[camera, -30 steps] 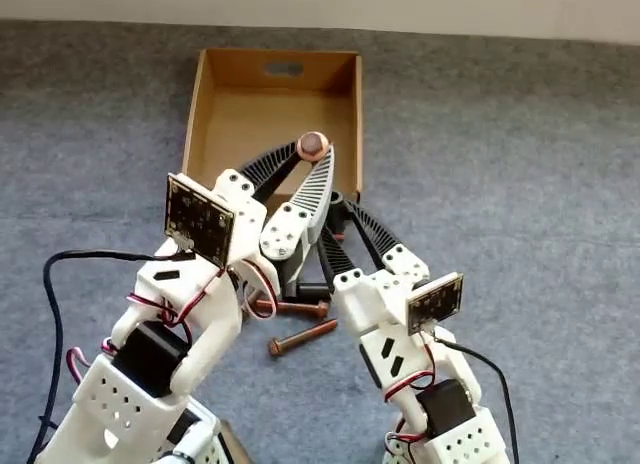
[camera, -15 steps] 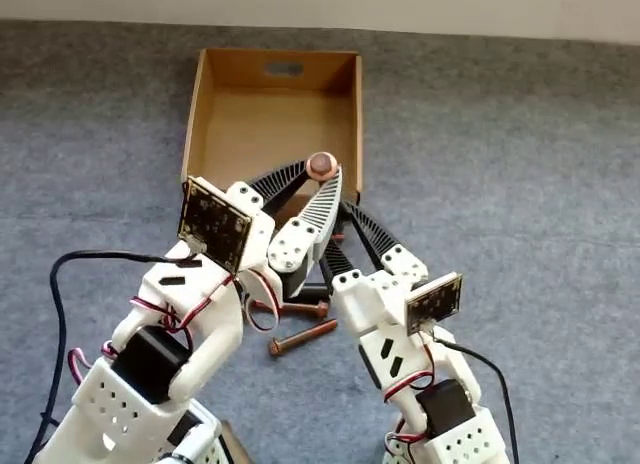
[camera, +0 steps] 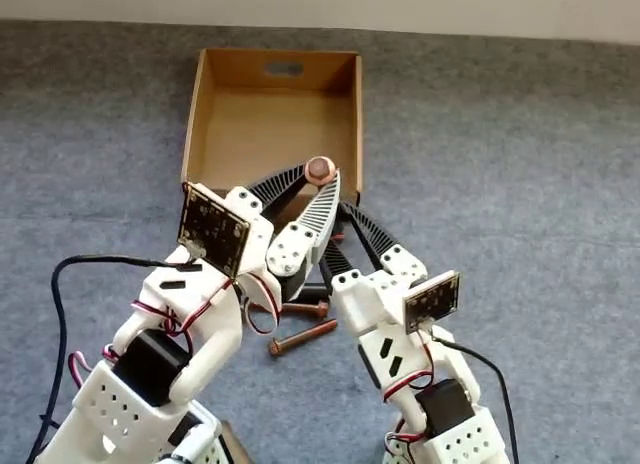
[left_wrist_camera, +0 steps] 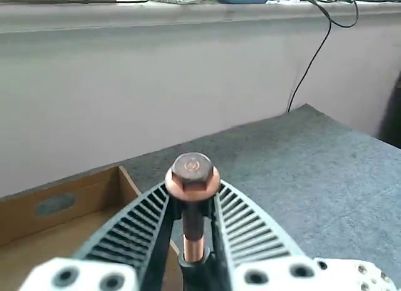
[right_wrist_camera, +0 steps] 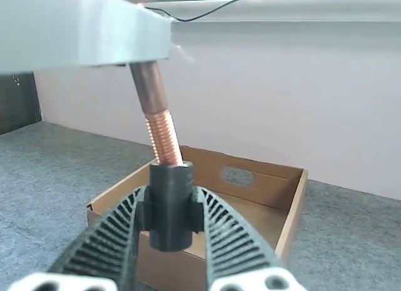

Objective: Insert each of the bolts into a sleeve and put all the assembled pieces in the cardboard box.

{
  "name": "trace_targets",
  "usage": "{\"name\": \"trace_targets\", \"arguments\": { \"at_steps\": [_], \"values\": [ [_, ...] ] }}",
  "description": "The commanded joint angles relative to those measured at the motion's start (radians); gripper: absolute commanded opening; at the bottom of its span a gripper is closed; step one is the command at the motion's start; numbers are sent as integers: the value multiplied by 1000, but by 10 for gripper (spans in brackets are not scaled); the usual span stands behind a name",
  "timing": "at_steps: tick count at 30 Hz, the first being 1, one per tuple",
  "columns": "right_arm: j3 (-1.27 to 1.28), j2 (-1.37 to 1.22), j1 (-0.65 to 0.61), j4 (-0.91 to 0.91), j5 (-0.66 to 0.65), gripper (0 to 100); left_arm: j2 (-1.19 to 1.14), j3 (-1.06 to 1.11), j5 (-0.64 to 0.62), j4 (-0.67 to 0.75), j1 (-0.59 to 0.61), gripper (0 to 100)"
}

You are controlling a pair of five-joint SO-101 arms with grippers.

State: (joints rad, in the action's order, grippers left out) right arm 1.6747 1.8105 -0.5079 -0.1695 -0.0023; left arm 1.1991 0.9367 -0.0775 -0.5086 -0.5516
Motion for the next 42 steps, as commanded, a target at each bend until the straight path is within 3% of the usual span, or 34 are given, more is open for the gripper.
{"name": "trace_targets", "arguments": {
  "at_steps": [1,7,19,25,38,42],
  "values": [
    [117,16,-4,8,2,6,-1,-4,-35,-11,-18,11],
    [110,16,-4,8,2,6,-76,-44,-37,-20,12,11],
    [111,18,16,67,2,6,-390,-463,-38,-338,13,10],
    [111,18,114,157,2,6,-427,-472,-38,-341,19,10],
    [120,18,119,156,2,6,-444,-467,-64,-348,21,14],
    [122,16,119,156,2,6,-440,-473,-63,-390,21,101]
  ]
}}
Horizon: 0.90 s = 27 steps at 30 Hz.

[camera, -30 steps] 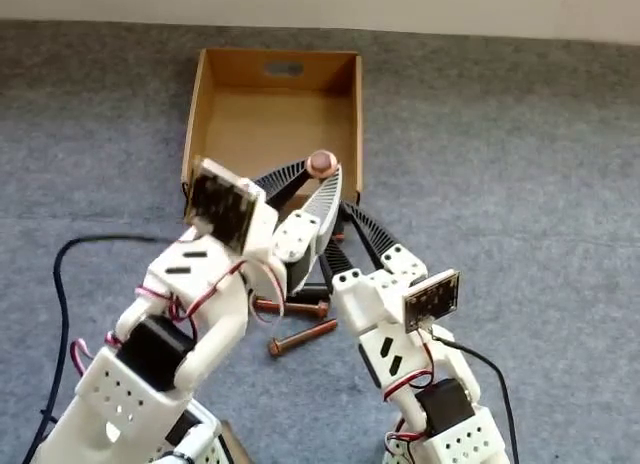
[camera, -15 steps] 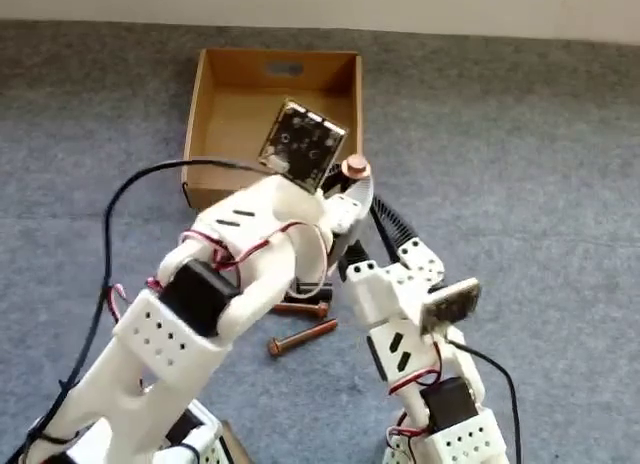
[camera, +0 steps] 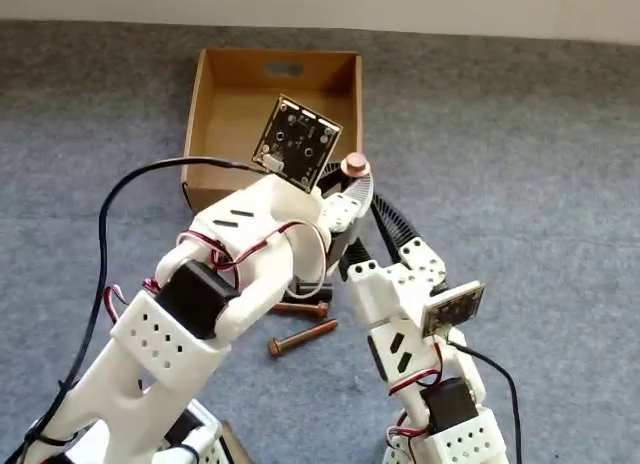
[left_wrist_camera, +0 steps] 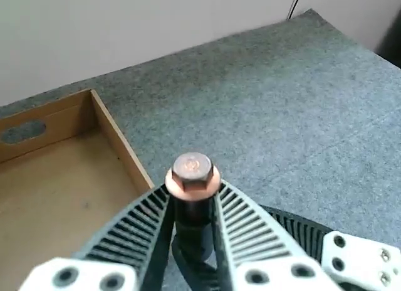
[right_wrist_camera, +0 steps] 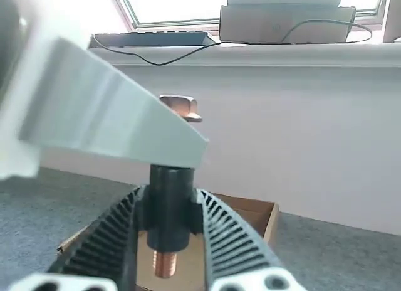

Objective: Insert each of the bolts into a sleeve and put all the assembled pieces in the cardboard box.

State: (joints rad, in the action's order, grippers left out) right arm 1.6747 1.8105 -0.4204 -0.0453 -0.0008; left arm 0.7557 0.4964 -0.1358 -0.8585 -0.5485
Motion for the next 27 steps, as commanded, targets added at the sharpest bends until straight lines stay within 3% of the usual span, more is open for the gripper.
{"name": "trace_targets", "arguments": {
  "at_steps": [1,4,21,24,27],
  "values": [
    [122,16,31,31,0,6,4,-35,-5,-44,18,129],
    [122,16,31,31,0,6,5,-35,-5,-46,18,168],
    [122,7,36,24,0,6,234,-24,2,-155,24,168],
    [122,10,36,-12,0,6,234,35,35,-149,122,141],
    [122,16,36,-99,3,6,226,163,75,-143,282,16]
  ]
}}
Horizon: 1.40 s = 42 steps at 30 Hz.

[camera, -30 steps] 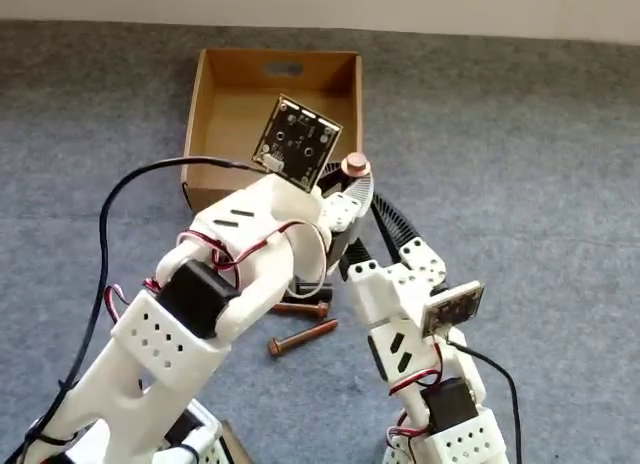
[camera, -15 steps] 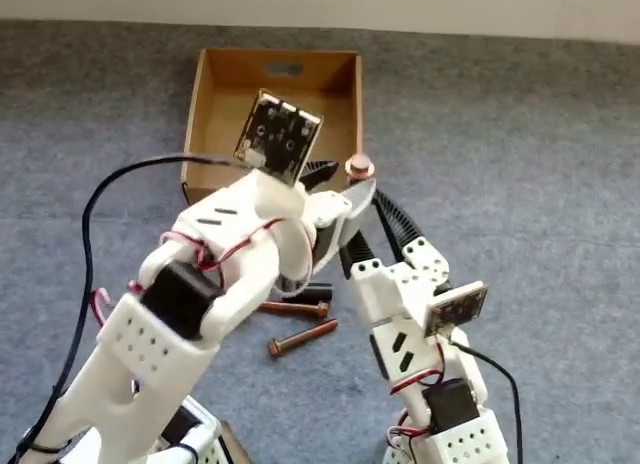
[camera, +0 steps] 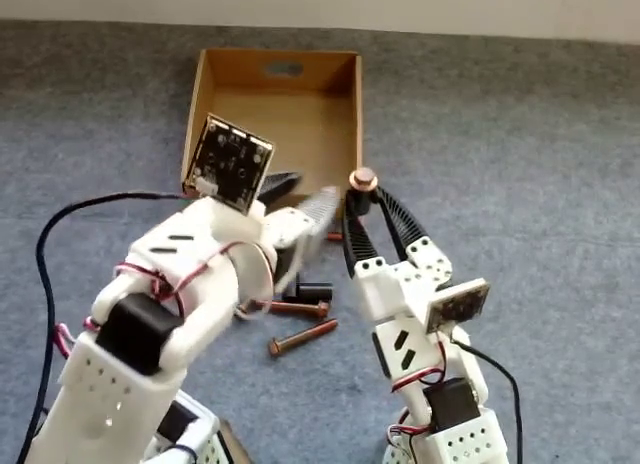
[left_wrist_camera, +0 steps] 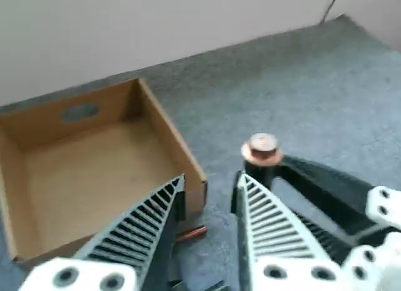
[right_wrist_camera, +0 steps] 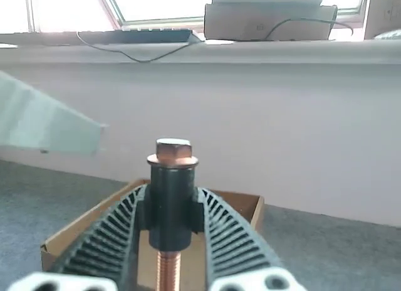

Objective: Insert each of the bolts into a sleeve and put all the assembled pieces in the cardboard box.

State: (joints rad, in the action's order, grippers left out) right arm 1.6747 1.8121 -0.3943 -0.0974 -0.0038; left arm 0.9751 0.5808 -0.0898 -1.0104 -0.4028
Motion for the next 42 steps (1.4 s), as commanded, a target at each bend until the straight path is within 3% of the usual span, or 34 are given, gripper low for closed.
{"name": "trace_targets", "arguments": {
  "at_steps": [1,3,7,10,15,31,36,42],
  "values": [
    [120,15,10,-59,6,6,7,128,49,28,191,4],
    [120,15,10,-58,8,6,7,243,87,84,297,21],
    [122,7,10,-77,9,6,7,487,100,328,427,13],
    [122,13,10,-176,9,6,12,647,97,505,446,13],
    [116,15,8,-208,6,6,13,806,97,644,441,13],
    [-211,-36,10,-214,3,6,7,848,52,655,343,13],
    [-510,-352,8,-223,5,6,7,849,52,655,343,14],
    [-921,-921,4,-383,9,6,7,854,52,655,348,13]
  ]
}}
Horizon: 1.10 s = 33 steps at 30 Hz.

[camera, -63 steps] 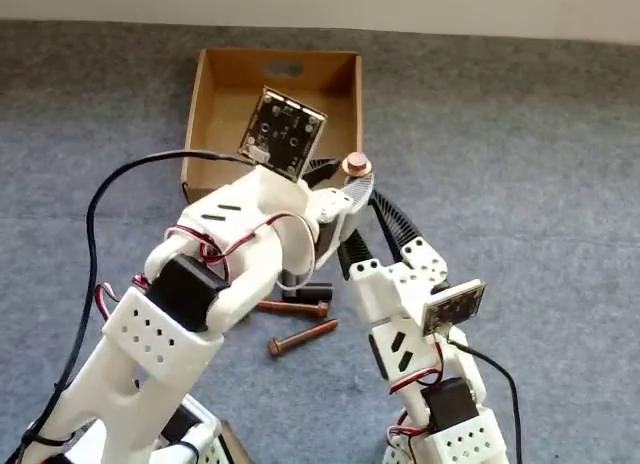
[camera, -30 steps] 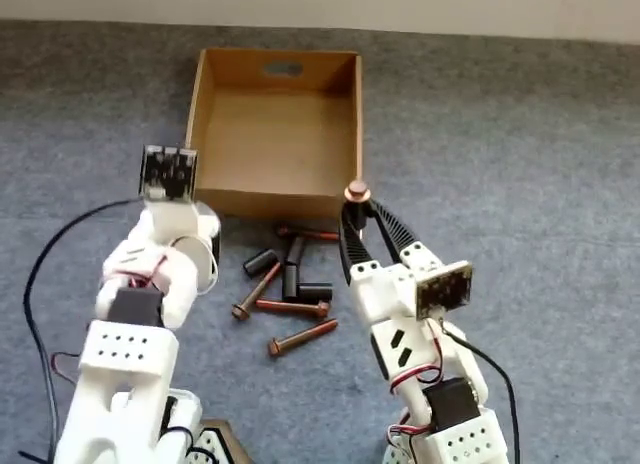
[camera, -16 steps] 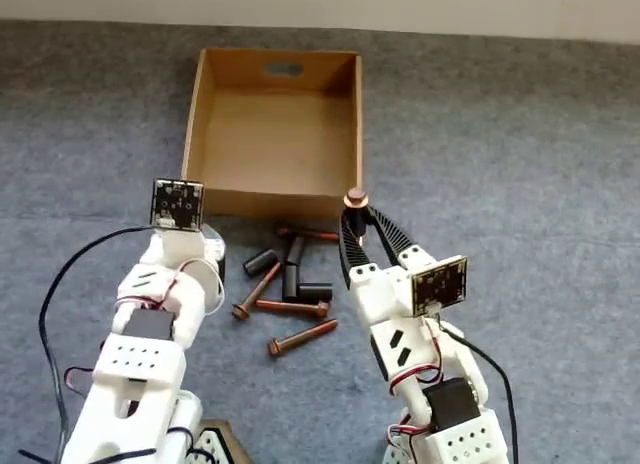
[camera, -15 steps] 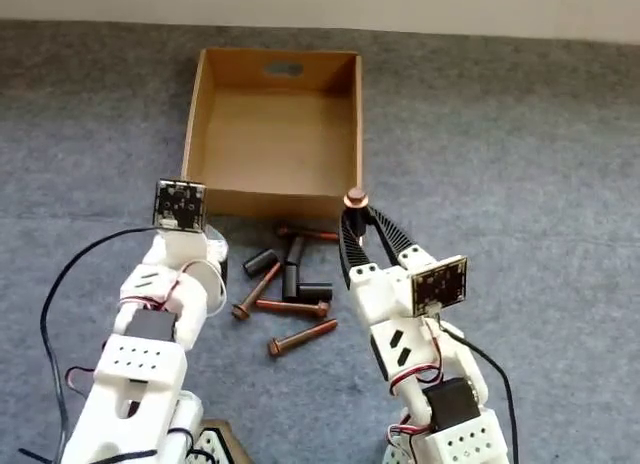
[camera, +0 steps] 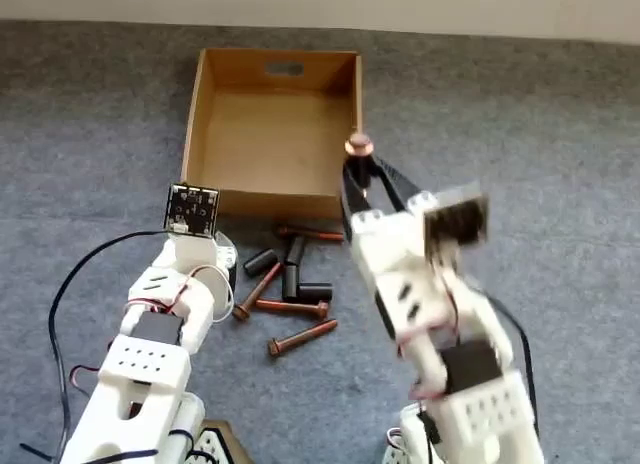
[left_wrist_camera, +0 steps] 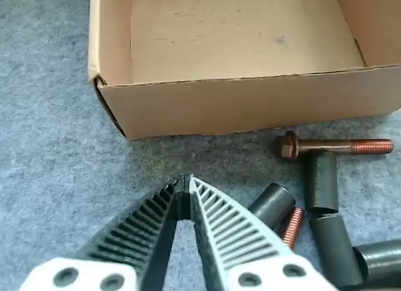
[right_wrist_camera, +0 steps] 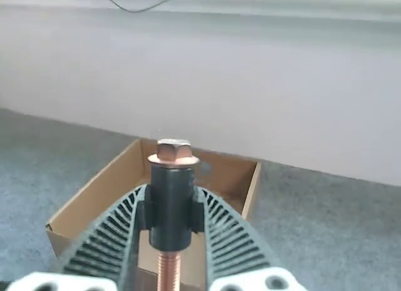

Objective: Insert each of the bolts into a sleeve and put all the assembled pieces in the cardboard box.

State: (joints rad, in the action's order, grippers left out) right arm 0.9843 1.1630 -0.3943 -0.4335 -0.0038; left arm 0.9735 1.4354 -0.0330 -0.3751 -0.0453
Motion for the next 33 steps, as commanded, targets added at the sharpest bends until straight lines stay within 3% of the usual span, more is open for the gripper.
{"name": "trace_targets", "arguments": {
  "at_steps": [1,15,21,26,33],
  "values": [
    [-282,-354,4,-59,11,6,8,2,-3,21,-10,13],
    [-792,-1026,7,-68,17,6,8,2,-3,21,-10,11],
    [-934,-1268,30,-71,206,6,8,1,-3,21,-10,11],
    [-1052,-1440,33,-71,121,6,8,2,-3,21,-10,11],
    [-1222,-1593,33,-168,118,6,8,5,-3,37,-10,13]
  ]
}}
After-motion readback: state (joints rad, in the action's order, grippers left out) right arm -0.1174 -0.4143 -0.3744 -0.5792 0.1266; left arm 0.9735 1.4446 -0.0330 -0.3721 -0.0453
